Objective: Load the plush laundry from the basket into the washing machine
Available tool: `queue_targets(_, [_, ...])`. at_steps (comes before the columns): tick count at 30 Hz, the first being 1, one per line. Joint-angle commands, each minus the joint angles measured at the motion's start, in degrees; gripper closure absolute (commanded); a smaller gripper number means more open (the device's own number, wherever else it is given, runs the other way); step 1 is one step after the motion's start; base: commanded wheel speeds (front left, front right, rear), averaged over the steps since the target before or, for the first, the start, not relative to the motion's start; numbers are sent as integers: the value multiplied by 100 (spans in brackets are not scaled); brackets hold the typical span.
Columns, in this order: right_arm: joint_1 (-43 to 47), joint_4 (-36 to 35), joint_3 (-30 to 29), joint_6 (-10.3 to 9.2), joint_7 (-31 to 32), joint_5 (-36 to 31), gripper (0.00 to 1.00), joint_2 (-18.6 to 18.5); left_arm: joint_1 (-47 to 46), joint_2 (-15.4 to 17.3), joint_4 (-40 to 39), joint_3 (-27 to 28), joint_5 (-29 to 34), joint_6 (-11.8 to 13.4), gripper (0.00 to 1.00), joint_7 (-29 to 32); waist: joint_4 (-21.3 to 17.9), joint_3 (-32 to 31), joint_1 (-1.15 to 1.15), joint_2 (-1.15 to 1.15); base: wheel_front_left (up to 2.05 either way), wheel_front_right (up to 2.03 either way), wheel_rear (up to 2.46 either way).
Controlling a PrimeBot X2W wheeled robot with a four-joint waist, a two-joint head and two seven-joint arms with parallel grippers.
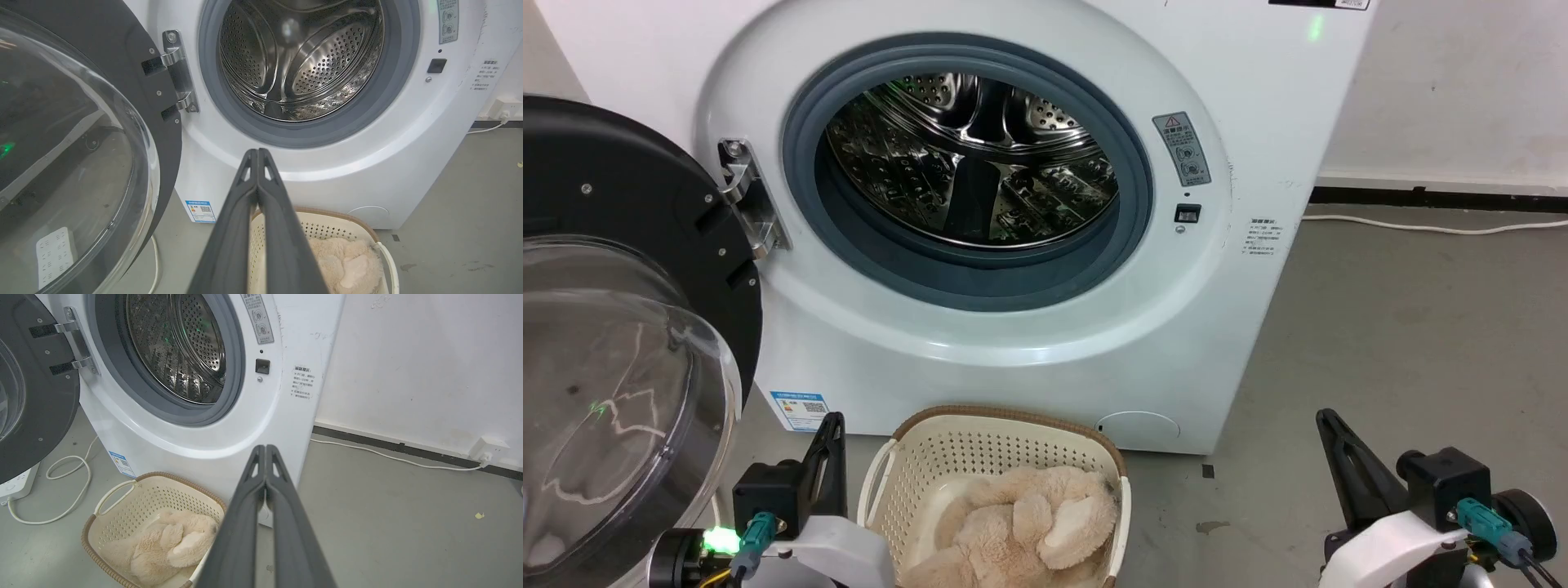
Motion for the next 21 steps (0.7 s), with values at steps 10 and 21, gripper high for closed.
queue_targets(10, [-68,-25,-1,5,2,-43,100,-11,-82,-1,-24,12,8,-32,100,2,0,0,0,0,0,0,0])
queue_targets(21, [-68,-25,-1,5,2,-43,100,-11,-82,-1,-24,12,8,-32,100,2,0,0,0,0,0,0,0])
